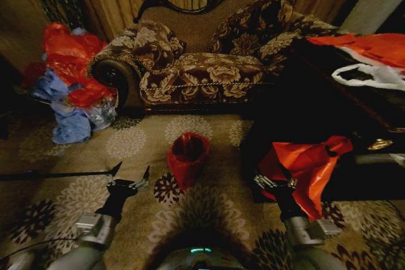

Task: Place a garbage bag over the trash bin.

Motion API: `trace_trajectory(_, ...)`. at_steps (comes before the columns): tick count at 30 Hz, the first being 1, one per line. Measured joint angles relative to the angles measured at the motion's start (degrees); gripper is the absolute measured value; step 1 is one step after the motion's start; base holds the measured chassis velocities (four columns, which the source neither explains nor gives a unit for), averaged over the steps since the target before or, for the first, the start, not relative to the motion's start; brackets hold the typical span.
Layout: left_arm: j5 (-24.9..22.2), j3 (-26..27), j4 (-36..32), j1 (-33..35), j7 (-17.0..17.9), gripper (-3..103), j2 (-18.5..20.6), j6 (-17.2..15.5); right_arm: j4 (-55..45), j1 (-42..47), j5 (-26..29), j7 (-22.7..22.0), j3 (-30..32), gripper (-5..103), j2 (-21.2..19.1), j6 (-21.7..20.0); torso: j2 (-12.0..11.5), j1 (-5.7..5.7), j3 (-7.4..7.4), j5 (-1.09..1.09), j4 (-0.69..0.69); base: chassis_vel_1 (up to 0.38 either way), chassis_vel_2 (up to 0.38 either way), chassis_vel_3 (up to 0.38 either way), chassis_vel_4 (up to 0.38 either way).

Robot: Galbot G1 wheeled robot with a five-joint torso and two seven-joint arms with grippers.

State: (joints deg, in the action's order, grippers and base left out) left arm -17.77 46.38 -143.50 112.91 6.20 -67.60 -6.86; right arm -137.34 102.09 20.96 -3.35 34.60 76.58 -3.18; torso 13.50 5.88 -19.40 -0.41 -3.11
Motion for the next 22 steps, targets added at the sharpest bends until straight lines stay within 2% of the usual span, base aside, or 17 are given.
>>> trace_trajectory(5,0.7,0.4,0.1,-0.7,1.1,100,-0.4,0.2,1.0,-0.5,0.0,0.0,-0.2,100,0.0,0.0,0.0,0.00,0.00,-0.01,-0.01,0.000,0.000,0.000,0.000)
trace_trajectory(10,2.7,-0.6,0.1,-1.6,2.5,100,-0.9,-1.3,1.2,-0.6,0.0,-0.7,-0.5,100,0.2,-0.1,0.0,0.00,0.00,-0.01,-0.01,0.000,0.000,0.000,0.000)
trace_trajectory(22,2.9,-0.8,0.2,-1.7,2.7,100,-1.0,-1.5,1.2,-0.6,0.0,-0.8,-0.5,100,0.2,-0.1,0.0,0.00,0.00,-0.01,-0.01,0.000,0.000,0.000,0.000)
